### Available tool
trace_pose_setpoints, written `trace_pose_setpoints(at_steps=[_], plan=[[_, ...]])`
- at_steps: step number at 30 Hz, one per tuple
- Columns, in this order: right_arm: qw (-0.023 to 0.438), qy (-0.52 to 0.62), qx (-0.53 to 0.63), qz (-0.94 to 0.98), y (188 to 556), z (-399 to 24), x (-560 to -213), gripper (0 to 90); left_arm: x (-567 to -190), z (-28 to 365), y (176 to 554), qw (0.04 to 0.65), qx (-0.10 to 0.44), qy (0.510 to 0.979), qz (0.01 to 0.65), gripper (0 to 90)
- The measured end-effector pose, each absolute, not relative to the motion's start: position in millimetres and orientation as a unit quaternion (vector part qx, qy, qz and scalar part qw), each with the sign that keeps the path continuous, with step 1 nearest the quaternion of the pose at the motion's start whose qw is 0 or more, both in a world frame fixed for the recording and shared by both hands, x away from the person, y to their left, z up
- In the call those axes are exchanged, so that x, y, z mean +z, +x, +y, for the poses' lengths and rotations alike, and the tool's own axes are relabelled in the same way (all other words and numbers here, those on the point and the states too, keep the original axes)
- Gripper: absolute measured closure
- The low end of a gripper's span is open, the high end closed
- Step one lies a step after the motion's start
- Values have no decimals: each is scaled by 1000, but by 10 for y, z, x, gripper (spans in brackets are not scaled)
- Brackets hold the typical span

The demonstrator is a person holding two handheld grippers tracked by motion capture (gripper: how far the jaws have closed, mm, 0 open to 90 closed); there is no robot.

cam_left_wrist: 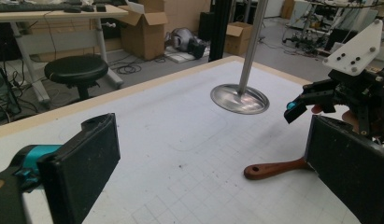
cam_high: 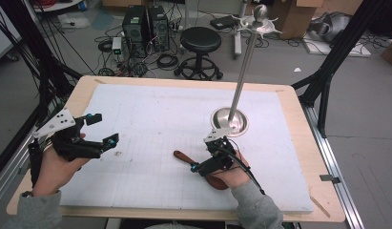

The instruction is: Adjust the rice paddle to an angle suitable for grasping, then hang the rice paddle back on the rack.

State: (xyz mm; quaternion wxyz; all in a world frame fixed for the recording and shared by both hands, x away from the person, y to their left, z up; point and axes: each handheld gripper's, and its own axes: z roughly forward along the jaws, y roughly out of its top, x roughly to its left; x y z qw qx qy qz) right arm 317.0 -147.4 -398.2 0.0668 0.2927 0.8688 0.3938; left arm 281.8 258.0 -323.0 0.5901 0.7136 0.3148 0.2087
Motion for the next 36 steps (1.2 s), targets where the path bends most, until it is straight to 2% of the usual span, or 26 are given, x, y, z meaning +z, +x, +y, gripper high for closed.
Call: trace_pose_setpoints(at_steps=[22, 25, 36], plan=[[67, 288, 365, 883, 3194, -1415, -3952, 8, -3208, 2576, 2791, 591, 213, 713, 311, 39], [49, 289, 353, 889, 3215, -1384, -3962, 21, -3212, 2570, 2789, 591, 212, 714, 310, 39], [48, 299, 315, 900, 3266, -1270, -4010, 53, -3209, 2571, 2766, 590, 212, 715, 310, 39]])
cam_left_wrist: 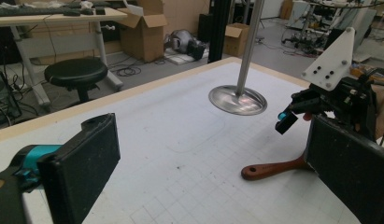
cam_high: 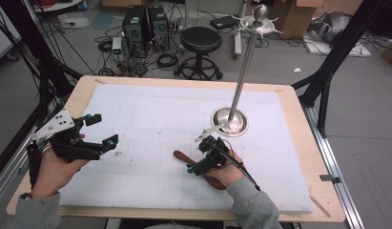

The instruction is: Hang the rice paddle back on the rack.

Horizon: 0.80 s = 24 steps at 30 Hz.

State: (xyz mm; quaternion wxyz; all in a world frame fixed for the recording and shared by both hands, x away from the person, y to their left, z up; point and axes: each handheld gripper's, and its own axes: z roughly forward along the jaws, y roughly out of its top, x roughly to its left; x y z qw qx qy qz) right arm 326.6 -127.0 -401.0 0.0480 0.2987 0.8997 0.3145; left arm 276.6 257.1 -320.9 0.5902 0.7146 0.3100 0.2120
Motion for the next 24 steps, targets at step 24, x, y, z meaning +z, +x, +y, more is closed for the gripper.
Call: trace_pose_setpoints(at_steps=[24], plan=[[30, 288, 228, 929, 3337, -1116, -4142, 402, -3209, 2656, 2710, 589, 217, 711, 317, 39]])
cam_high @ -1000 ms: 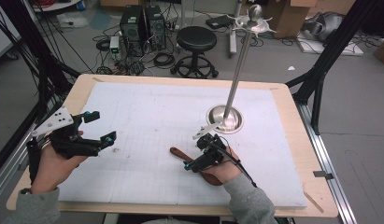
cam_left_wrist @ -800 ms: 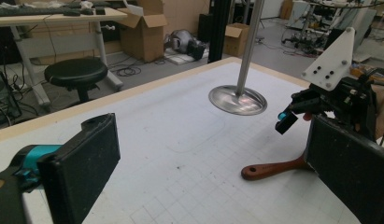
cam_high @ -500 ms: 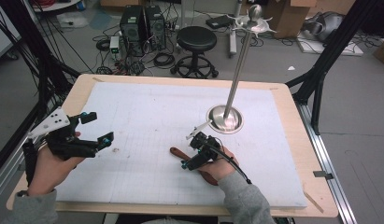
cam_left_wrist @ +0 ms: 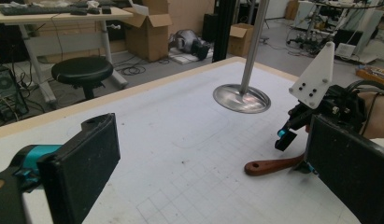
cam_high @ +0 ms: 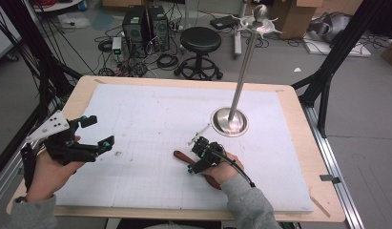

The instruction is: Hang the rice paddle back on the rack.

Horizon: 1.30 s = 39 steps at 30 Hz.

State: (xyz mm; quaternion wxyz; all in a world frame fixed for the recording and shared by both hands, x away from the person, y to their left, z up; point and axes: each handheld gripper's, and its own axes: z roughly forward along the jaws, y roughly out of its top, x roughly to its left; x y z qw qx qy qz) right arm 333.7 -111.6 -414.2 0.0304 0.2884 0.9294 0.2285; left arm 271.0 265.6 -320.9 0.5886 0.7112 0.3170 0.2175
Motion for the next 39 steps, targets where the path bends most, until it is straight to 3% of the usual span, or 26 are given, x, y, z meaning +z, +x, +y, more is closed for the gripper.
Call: trace_pose_setpoints(at_steps=[12, 39], plan=[[23, 285, 220, 933, 3326, -1134, -4140, 535, -3215, 2668, 2712, 588, 216, 711, 318, 40], [50, 299, 182, 935, 3264, -1084, -4121, 668, -3158, 2767, 2681, 594, 226, 700, 324, 39]])
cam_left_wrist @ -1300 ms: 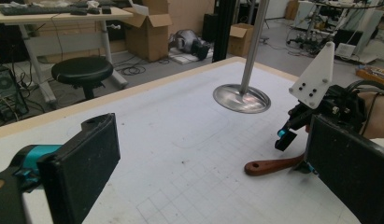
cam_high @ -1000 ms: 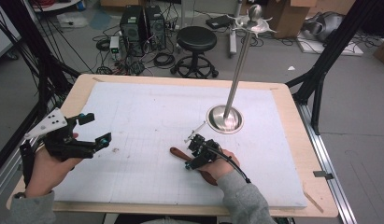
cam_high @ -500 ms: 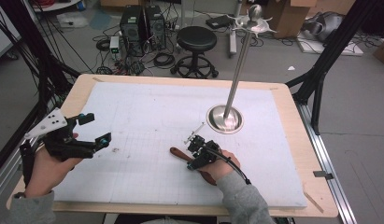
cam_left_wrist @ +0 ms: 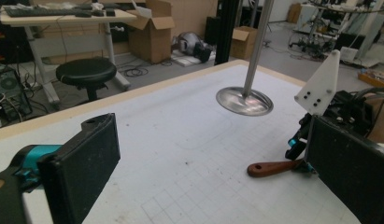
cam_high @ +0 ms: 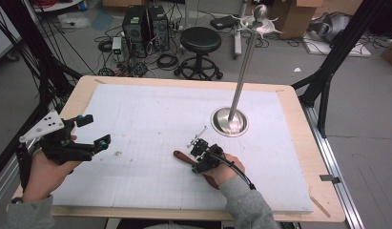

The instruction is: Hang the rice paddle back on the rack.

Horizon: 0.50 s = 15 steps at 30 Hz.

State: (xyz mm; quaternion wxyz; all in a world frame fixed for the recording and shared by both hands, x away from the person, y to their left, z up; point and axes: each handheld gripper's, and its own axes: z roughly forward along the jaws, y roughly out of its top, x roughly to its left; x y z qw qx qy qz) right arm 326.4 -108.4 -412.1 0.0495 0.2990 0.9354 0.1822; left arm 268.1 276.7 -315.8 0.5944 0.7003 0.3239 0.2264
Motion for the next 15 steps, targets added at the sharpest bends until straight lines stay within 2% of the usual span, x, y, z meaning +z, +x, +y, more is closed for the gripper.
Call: trace_pose_setpoints(at_steps=[15], plan=[[48, 298, 184, 936, 3257, -1106, -4121, 746, -3140, 2796, 2673, 596, 232, 697, 324, 39]])
